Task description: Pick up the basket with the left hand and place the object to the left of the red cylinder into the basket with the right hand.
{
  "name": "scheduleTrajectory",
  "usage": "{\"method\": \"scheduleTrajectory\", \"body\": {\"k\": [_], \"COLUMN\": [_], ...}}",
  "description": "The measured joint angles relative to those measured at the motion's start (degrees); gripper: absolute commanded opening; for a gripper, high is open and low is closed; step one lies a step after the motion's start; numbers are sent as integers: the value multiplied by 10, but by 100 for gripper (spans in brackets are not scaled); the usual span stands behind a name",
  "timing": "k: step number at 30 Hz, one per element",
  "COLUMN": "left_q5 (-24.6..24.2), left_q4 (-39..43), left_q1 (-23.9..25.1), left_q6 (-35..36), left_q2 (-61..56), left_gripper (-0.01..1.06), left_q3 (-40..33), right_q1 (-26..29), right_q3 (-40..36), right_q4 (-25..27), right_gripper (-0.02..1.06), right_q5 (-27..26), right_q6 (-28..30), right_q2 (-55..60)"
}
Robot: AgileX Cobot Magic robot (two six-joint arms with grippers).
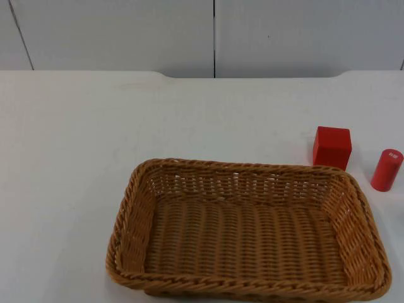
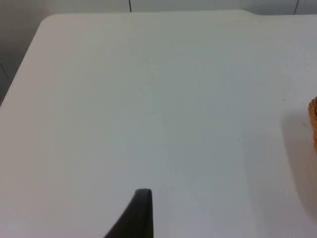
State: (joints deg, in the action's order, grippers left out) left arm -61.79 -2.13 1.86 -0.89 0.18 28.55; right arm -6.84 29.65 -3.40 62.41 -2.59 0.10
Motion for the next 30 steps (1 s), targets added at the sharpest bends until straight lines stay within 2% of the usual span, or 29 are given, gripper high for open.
{"method": "scheduleTrajectory", "body": {"k": [5, 15, 19, 24, 30], "left_q5": [3, 58, 86, 93, 98], "left_q4": [-7, -42, -45, -52, -79], "left_q1": [0, 0, 0, 0, 0], "left_q6": [9, 9, 9, 4, -16], "left_q2": [28, 166, 237, 302, 377], "left_gripper": [105, 105, 105, 105, 105], "left_q3": [1, 38, 61, 79, 95], "right_q1": [0, 0, 0, 0, 0], "right_q3": [14, 84, 109, 112, 112], "right_q4": [4, 4, 4, 4, 6], "right_gripper": [105, 105, 105, 105, 105], "right_q5": [-1, -34, -81, -133, -147], "right_q6": [0, 0, 0, 0, 0], "right_q2": [19, 180, 286, 373, 457]}}
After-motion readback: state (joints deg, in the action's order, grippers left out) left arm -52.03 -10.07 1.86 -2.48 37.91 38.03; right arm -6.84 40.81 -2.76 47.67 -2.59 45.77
